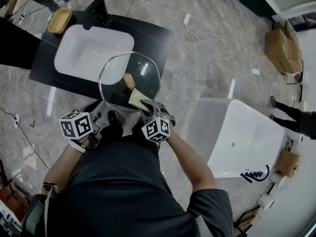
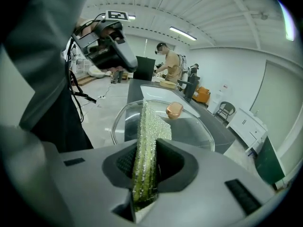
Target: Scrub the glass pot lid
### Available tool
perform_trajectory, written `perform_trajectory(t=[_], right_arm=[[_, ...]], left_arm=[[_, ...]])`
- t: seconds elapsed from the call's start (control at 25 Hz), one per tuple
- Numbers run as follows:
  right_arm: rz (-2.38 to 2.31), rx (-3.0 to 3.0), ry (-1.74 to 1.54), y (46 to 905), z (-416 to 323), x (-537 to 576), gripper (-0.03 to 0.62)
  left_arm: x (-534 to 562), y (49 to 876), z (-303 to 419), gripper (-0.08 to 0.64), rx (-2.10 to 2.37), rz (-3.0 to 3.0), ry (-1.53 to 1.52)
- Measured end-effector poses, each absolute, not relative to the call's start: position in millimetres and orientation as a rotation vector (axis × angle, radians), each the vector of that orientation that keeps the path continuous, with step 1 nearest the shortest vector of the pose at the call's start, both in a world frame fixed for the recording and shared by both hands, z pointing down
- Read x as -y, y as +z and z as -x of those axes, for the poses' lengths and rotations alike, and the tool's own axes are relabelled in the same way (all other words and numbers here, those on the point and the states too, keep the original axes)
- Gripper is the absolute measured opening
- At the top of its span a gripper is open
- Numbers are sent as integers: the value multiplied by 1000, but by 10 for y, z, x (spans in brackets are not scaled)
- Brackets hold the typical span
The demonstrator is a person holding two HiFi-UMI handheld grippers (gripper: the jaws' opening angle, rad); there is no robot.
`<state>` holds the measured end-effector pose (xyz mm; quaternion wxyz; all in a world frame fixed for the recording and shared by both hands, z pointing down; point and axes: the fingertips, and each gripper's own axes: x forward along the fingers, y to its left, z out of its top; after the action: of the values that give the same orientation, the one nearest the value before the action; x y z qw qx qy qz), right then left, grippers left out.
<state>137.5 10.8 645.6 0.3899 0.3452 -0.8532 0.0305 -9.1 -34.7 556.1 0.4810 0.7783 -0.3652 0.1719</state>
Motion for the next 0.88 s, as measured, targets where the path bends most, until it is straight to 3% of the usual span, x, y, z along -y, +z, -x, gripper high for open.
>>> perform_trajectory(t=[0.6,0.88], right_arm=[[-474,2252,-89,6270,-983,-788,64],[-542,2153,-352,6080,-891,-34,64]], left_arm=[[172,5627,96,71,907,-1856,389],[171,5561,388,71,987,-1803,294]])
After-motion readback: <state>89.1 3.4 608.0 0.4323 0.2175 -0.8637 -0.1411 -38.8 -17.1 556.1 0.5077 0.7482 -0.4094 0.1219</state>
